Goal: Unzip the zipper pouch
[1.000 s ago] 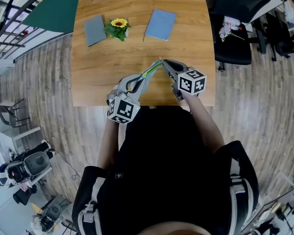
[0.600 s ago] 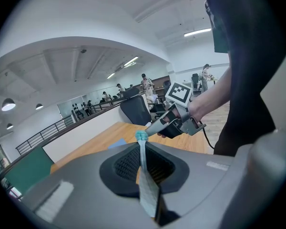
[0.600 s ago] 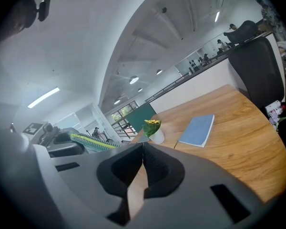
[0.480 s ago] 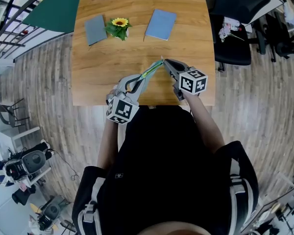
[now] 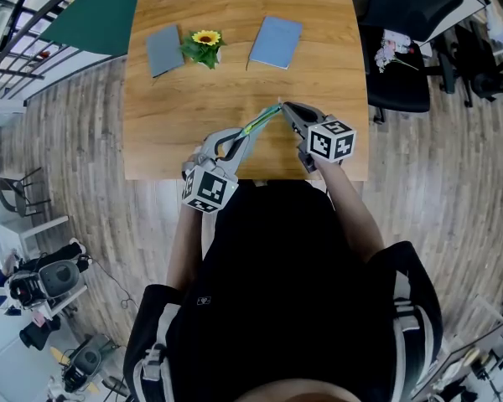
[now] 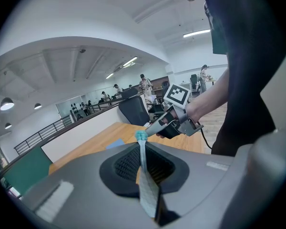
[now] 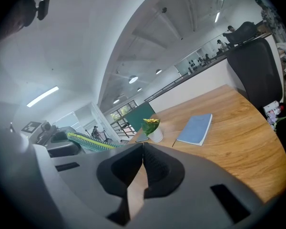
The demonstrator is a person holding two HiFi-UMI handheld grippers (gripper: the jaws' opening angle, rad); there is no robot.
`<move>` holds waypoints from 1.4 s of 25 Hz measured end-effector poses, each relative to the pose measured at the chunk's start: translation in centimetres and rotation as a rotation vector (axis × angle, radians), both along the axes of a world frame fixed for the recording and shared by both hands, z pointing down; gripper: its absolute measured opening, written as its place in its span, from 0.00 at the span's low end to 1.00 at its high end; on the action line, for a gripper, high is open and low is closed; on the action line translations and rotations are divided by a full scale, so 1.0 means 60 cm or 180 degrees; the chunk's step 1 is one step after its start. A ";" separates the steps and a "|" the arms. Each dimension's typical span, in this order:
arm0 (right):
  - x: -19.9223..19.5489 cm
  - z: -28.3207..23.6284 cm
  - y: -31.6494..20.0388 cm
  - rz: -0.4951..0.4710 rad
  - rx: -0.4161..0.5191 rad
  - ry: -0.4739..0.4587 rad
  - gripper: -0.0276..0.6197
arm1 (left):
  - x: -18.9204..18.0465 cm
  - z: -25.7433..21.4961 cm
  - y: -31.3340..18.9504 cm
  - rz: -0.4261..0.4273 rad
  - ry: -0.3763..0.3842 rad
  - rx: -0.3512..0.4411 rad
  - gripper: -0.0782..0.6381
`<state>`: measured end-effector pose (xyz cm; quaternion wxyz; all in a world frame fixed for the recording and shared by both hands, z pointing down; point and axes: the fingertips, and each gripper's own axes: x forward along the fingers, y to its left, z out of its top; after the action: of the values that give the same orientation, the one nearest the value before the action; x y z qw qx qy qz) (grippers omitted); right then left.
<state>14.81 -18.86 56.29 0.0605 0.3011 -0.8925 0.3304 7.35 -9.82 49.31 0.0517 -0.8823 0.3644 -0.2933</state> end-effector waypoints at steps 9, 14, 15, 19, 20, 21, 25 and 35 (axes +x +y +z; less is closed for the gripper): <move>0.005 0.005 0.000 0.0021 -0.0014 0.0014 0.05 | -0.001 -0.002 0.006 -0.0018 0.0025 -0.0012 0.13; 0.011 0.010 0.000 0.0056 -0.0086 -0.0064 0.05 | -0.003 -0.003 0.009 -0.0038 0.0030 0.0002 0.13; 0.011 0.010 0.001 0.0056 -0.0090 -0.0066 0.05 | -0.003 -0.003 0.009 -0.0045 0.0029 0.0004 0.13; 0.007 0.012 0.003 0.0044 -0.0090 -0.0058 0.05 | -0.006 -0.004 0.012 -0.0057 0.0023 0.0012 0.13; 0.007 0.012 0.004 0.0041 -0.0091 -0.0053 0.05 | -0.007 -0.005 0.013 -0.0060 0.0023 0.0015 0.13; 0.006 0.012 0.006 0.0036 -0.0093 -0.0049 0.05 | -0.008 -0.006 0.014 -0.0064 0.0023 0.0018 0.13; 0.002 0.014 0.010 0.0008 -0.0086 -0.0019 0.05 | -0.010 -0.006 0.019 -0.0077 0.0018 0.0014 0.13; -0.007 0.017 0.016 -0.0047 -0.0080 -0.0007 0.05 | -0.018 -0.010 0.024 -0.0130 0.0041 0.0042 0.13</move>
<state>14.38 -17.89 57.32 0.0656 0.2934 -0.8905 0.3414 6.27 -8.35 48.73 0.0491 -0.8762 0.3846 -0.2862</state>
